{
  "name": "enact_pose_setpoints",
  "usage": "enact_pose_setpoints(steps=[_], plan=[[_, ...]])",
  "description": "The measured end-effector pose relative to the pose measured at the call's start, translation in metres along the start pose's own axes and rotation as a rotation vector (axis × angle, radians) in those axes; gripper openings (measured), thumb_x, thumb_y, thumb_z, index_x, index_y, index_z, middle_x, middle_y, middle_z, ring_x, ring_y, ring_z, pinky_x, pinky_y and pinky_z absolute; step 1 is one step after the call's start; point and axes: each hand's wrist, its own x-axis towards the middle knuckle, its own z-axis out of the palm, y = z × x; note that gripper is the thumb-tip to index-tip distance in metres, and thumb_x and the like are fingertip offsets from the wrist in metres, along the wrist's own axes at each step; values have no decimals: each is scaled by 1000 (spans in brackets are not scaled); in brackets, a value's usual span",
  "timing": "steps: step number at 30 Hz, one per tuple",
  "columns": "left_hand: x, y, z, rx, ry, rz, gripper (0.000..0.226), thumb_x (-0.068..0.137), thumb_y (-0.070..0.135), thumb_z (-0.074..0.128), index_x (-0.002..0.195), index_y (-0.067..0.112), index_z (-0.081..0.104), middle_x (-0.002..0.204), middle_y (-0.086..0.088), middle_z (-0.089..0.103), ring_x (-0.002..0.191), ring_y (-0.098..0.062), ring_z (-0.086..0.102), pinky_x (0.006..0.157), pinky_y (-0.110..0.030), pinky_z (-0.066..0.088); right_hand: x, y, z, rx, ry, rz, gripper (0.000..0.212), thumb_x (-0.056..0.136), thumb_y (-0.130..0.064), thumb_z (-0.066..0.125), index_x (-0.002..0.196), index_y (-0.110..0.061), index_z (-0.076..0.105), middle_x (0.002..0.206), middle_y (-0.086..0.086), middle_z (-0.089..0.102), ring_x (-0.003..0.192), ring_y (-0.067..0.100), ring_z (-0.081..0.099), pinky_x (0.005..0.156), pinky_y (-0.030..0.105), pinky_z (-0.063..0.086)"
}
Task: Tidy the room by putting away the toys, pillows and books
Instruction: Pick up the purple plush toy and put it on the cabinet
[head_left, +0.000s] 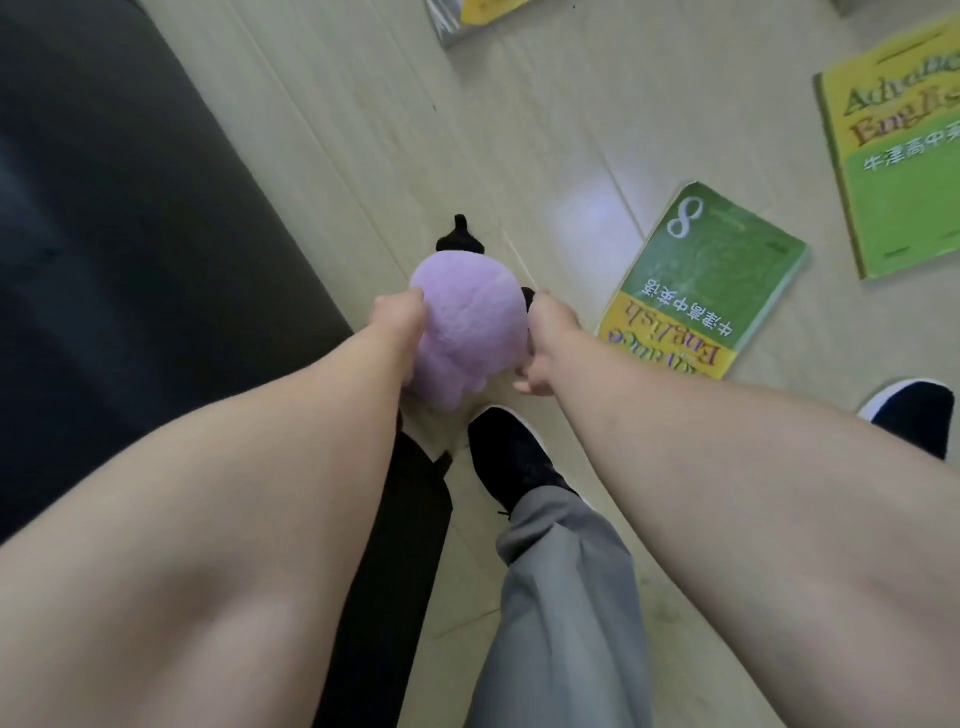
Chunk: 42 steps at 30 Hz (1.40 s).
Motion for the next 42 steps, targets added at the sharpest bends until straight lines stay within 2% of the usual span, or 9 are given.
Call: enact_pose_setpoints(steps=[4, 8, 12, 19, 23, 26, 32, 35, 42], plan=[[-5, -21, 21, -98, -62, -74, 68, 96, 65, 44, 139, 13, 53, 139, -10, 57, 127, -35, 53, 113, -49, 40, -12, 9, 1, -28, -165, -127, 53, 95, -57, 46, 146, -44, 36, 136, -4, 55, 114, 33, 62, 91, 56, 53], [-67, -21, 12, -221, -76, -178, 54, 94, 74, 43, 104, 23, 57, 96, 0, 63, 91, -25, 64, 90, -45, 55, -42, -4, -21, -90, -154, -268, 63, 62, -66, 60, 123, -58, 43, 133, -8, 57, 115, 28, 61, 98, 55, 52], [-164, 10, -12, -320, -137, -114, 49, 96, 74, 37, 108, 33, 61, 101, 5, 67, 91, -20, 65, 73, -37, 53, -134, -39, -50, -229, -124, -442, 79, 57, -73, 53, 132, -57, 36, 143, -2, 46, 121, 28, 55, 102, 52, 51], [-367, 107, -84, -500, -237, 52, 58, 95, 76, 37, 125, 35, 65, 118, 8, 71, 109, -22, 67, 103, -47, 50, -372, -93, -120, -263, -110, -712, 59, 84, -62, 57, 139, -46, 39, 145, 0, 42, 123, 26, 52, 104, 53, 49], [-492, 141, -124, -568, -365, 95, 68, 88, 81, 44, 128, 30, 64, 130, -3, 67, 115, -26, 64, 84, -44, 57, -517, -114, -175, -346, -95, -914, 67, 95, -51, 60, 153, -34, 28, 154, 4, 31, 134, 26, 46, 113, 42, 39], [-573, 161, -142, -591, -452, 171, 76, 85, 84, 46, 130, 26, 64, 127, -7, 68, 116, -29, 65, 90, -50, 56, -605, -125, -218, -381, -72, -1032, 81, 94, -54, 62, 158, -25, 23, 159, 3, 27, 141, 25, 40, 114, 36, 34], [-725, 198, -160, -548, -531, 346, 81, 86, 83, 44, 125, 15, 63, 132, -12, 64, 121, -34, 63, 103, -58, 47, -748, -131, -308, -369, -29, -1197, 78, 85, -71, 58, 143, -20, 48, 141, 6, 43, 128, 25, 49, 111, 44, 41], [-783, 208, -156, -547, -548, 430, 76, 88, 80, 46, 121, 13, 63, 126, -11, 65, 118, -33, 64, 100, -55, 50, -786, -129, -346, -262, -39, -1277, 81, 72, -80, 59, 130, -25, 55, 128, 3, 59, 113, 21, 62, 100, 51, 52], [-891, 244, -109, -484, -312, 912, 37, 106, 51, 41, 121, 26, 64, 113, 9, 69, 98, -9, 65, 75, -35, 53, -845, -137, -435, -81, -149, -1414, 50, 93, -56, 64, 132, -30, 45, 120, -9, 61, 109, 17, 64, 97, 50, 55]])
